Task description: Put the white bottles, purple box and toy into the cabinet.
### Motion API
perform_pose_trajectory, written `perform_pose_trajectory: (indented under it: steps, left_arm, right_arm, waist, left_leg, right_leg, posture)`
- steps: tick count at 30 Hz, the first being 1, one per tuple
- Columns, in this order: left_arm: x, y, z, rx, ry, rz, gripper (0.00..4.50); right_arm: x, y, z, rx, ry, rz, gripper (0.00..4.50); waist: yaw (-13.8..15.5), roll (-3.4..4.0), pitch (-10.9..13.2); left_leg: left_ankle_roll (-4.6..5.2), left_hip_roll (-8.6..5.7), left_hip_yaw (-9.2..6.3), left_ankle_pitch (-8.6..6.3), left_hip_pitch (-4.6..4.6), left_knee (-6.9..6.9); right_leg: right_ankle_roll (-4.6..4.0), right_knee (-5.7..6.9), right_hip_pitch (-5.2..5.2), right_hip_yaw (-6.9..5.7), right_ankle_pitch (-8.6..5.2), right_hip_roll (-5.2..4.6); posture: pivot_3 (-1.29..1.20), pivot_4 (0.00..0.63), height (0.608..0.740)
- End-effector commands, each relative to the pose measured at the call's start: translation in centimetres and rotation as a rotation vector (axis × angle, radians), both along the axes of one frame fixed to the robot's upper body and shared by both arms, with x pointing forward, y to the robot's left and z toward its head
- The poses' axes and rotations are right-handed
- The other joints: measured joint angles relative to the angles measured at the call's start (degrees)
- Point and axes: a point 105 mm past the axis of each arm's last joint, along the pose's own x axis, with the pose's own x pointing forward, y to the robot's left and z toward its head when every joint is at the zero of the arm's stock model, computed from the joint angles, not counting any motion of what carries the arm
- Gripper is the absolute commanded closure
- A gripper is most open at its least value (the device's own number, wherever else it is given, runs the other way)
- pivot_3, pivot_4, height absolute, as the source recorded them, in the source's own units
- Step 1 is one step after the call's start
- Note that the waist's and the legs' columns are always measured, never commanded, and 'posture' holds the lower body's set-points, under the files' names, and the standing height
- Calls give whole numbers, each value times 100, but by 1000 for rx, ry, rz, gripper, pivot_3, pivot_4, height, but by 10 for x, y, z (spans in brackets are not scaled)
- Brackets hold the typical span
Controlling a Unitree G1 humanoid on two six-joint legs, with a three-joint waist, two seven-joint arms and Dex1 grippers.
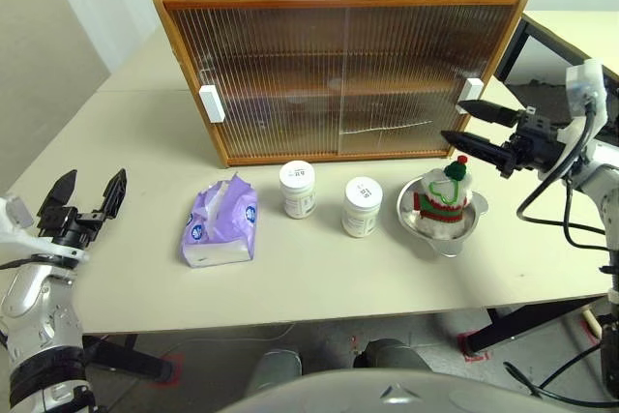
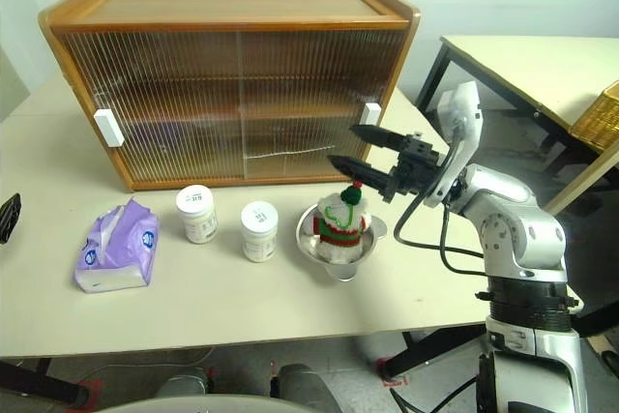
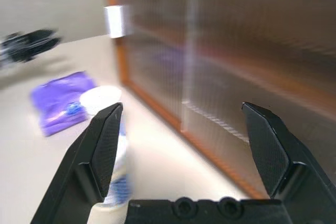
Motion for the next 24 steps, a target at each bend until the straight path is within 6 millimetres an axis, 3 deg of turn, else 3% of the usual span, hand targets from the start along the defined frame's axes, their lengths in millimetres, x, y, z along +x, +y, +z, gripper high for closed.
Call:
perform_pose_trajectory:
  steps: [1, 8, 9, 13, 22, 24]
  left_arm:
    - [12, -18, 14, -5, -8, -80, 40]
    - [33, -64, 52, 0, -48, -255, 40]
    - [35, -67, 55, -3, -48, -265, 217]
    - [42, -72, 57, -11, -18, -289, 1275]
    - [54, -86, 56, 3, 46, -333, 4459]
    - [59, -87, 55, 9, 69, -323, 4485]
  right_arm:
    - [-8, 10, -5, -22, 26, 70, 0]
    - [-11, 12, -11, -21, 30, 81, 0]
    - [-11, 12, -11, -19, 30, 82, 0]
    - [-12, 14, -9, -13, 29, 91, 0]
    - [-12, 16, -5, -4, 14, 97, 0]
    - [-11, 17, -4, -1, 9, 96, 0]
  waist:
    - [1, -4, -1]
    - [11, -6, 1]
    - [17, -5, 1]
    - [25, -4, 2]
    - [54, -7, 4]
    - [59, -11, 7]
  left_leg:
    - [0, 0, 1, 0, 0, 0]
    - [1, 0, 6, -2, -1, 0]
    - [2, 0, 7, -3, -2, 0]
    - [4, 0, 8, -4, 0, 0]
    - [4, 0, 10, -5, 1, 0]
    - [4, 0, 10, -5, 3, 0]
  right_leg:
    - [0, 0, 0, 1, 0, 0]
    - [0, 0, -5, 7, 0, 0]
    - [0, 0, -5, 7, -1, 1]
    - [1, 0, -5, 11, -1, 0]
    - [1, 0, -6, 28, 0, -3]
    - [1, 0, -7, 50, 0, -3]
  posture:
    - [-61, 5, 740]
    - [-58, 8, 740]
    - [-59, 11, 740]
    - [-60, 12, 740]
    - [-60, 11, 740]
    - [-62, 10, 740]
